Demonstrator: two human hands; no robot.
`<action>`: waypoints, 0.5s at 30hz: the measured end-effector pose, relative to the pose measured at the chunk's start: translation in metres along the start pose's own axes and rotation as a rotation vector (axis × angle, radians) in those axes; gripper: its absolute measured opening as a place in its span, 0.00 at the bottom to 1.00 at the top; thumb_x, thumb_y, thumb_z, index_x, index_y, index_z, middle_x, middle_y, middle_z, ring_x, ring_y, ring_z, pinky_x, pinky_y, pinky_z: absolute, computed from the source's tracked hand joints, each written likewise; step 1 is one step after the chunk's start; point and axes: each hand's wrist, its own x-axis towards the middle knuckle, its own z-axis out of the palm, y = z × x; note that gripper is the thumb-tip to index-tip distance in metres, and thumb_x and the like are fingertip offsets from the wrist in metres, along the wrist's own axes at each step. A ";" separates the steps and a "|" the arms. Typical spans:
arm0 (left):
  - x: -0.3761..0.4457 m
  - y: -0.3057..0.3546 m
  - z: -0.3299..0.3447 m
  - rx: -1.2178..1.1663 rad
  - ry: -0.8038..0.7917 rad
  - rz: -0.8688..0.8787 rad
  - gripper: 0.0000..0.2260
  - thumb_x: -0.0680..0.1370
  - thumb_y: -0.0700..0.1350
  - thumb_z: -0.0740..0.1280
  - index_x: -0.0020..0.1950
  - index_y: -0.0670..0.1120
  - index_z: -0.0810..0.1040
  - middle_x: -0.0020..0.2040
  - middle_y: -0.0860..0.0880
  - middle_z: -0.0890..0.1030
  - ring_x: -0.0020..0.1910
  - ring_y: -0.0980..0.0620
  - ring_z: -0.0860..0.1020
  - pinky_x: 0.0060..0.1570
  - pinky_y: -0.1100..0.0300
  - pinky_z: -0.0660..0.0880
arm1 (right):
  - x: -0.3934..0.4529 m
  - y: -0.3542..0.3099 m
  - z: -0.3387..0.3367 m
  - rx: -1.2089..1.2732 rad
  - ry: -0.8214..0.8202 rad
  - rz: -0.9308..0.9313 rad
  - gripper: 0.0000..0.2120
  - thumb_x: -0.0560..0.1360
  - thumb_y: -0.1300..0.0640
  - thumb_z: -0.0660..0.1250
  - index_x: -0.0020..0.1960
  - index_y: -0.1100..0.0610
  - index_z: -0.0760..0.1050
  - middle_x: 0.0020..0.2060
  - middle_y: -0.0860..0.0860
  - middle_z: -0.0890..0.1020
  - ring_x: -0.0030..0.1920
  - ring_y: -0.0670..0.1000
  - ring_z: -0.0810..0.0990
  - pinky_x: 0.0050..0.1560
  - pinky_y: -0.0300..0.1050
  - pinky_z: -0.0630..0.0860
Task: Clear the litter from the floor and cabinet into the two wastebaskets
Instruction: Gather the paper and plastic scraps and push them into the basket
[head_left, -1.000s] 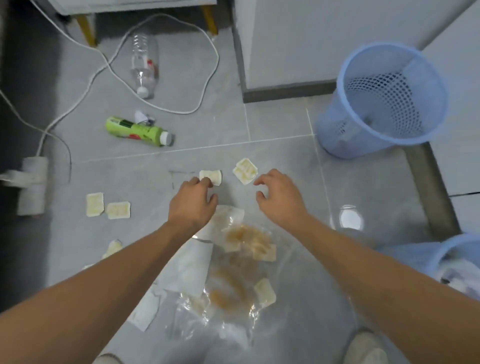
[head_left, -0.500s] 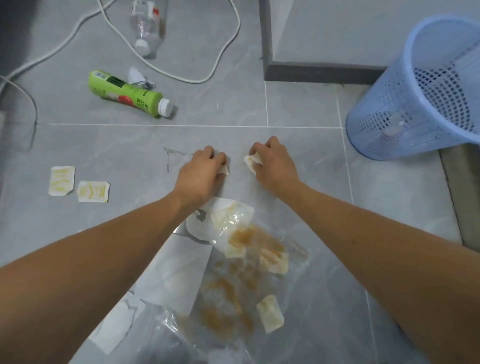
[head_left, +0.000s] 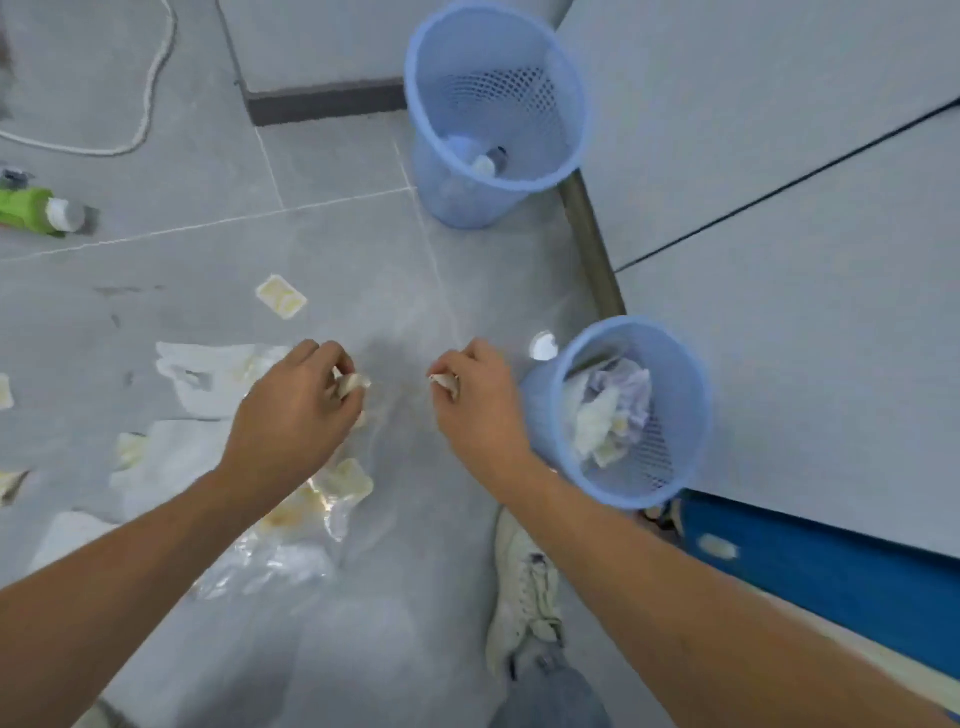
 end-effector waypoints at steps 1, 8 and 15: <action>-0.009 0.032 0.003 -0.025 -0.017 0.027 0.05 0.77 0.49 0.70 0.47 0.51 0.75 0.41 0.53 0.74 0.42 0.48 0.75 0.40 0.50 0.74 | -0.016 0.015 -0.029 -0.026 0.010 0.025 0.06 0.70 0.67 0.70 0.44 0.58 0.82 0.41 0.54 0.74 0.37 0.54 0.74 0.38 0.46 0.69; -0.018 0.207 0.067 -0.108 -0.105 0.200 0.05 0.77 0.49 0.69 0.49 0.51 0.75 0.44 0.54 0.73 0.45 0.50 0.75 0.39 0.54 0.72 | -0.068 0.115 -0.181 -0.040 0.166 0.306 0.05 0.75 0.65 0.71 0.48 0.57 0.83 0.48 0.48 0.74 0.41 0.43 0.74 0.46 0.35 0.74; 0.011 0.237 0.121 0.089 -0.185 0.104 0.26 0.74 0.62 0.70 0.67 0.51 0.74 0.61 0.48 0.72 0.63 0.46 0.69 0.56 0.49 0.73 | -0.056 0.163 -0.187 -0.219 0.040 0.290 0.20 0.75 0.52 0.71 0.67 0.47 0.77 0.59 0.46 0.72 0.58 0.51 0.74 0.47 0.51 0.79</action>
